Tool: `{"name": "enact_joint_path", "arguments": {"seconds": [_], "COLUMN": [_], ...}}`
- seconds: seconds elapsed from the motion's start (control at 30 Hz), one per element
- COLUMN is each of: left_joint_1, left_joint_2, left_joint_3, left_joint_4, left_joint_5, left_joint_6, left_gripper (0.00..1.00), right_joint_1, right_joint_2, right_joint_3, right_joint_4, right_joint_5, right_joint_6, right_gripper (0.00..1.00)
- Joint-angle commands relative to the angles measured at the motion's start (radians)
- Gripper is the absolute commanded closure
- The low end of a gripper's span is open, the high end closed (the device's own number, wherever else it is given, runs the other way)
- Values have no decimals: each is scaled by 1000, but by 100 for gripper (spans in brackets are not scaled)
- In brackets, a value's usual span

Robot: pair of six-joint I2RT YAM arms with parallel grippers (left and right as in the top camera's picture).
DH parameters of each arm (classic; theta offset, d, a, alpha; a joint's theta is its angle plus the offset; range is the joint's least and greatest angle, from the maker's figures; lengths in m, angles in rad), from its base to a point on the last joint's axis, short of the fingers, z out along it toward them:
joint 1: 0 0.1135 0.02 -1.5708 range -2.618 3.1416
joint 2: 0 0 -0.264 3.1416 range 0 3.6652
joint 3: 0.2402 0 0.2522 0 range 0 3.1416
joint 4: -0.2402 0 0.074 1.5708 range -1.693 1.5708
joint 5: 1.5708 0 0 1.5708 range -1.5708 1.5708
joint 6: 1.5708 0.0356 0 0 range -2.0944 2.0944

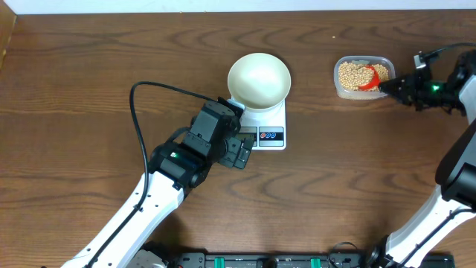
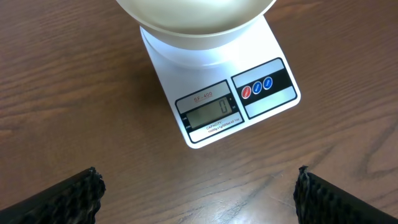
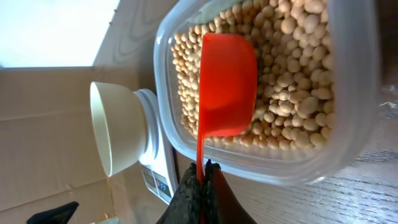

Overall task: Scoop item into bowl and weigh 50g on scale
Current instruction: 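Scoop chickpeas and lift the red scoop out of the tub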

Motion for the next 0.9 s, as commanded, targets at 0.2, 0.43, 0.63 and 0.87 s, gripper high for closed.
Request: {"name": "enact_joint_path", "arguments": {"seconds": [0.2, 0.43, 0.63, 0.87], "left_joint_1": [6, 6, 6, 6], "left_joint_2": [-2, -2, -2, -2], "left_joint_3": [-9, -9, -9, -9], "left_joint_4": [0, 0, 0, 0], "left_joint_5": [-13, -13, -13, -13], "left_joint_6": [-2, -2, -2, -2], "left_gripper": [0, 0, 0, 0], "right_joint_1": [-47, -70, -70, -33], "right_joint_2": [9, 9, 8, 8], "right_joint_3": [-11, -11, -11, -8], "right_joint_4": [-19, -91, -108, -110], "right_joint_5": [-173, -247, -343, -389], "right_joint_6": [-84, -156, -187, -187], "right_gripper": [99, 99, 99, 99]}}
